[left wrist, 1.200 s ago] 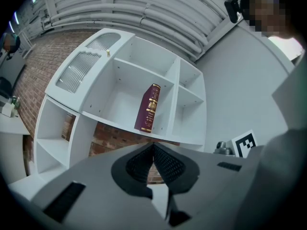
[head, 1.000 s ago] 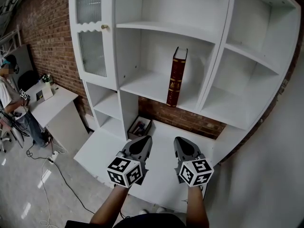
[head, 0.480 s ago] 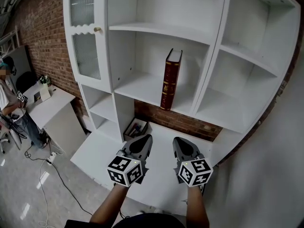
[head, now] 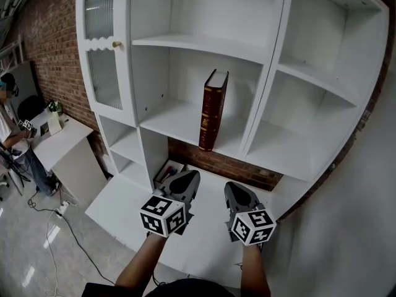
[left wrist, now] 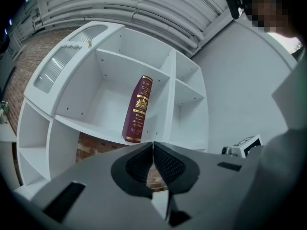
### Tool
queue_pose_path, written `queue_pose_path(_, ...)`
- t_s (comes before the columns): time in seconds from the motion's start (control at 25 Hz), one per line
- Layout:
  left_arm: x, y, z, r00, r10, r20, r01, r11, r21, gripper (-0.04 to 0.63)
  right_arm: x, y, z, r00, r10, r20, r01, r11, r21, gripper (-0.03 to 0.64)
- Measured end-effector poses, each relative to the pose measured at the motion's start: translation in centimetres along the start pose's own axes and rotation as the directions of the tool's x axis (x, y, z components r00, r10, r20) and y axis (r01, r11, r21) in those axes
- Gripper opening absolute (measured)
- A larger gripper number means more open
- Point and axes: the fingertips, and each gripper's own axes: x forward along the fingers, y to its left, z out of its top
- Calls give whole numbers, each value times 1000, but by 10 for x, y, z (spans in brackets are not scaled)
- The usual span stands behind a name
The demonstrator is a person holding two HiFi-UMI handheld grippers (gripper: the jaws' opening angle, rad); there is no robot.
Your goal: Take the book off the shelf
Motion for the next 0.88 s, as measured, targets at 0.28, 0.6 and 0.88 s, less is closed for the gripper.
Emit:
queue_pose_path(0.28,26,1,17,1000,2,20,-3,999,35,17,5,-12,6,1000,8,12,-8,1000,3,20)
queue_pose_path(0.6,47,17,41,998,52,33,-53,998,44,18,7,-29,11,1000,-2,29,2,1000,15,20)
queue_pose_path(0.88,63,23,58,995,59,78,-60,998,4,66,6,-41,11,1000,-16,23,15,1000,15,20)
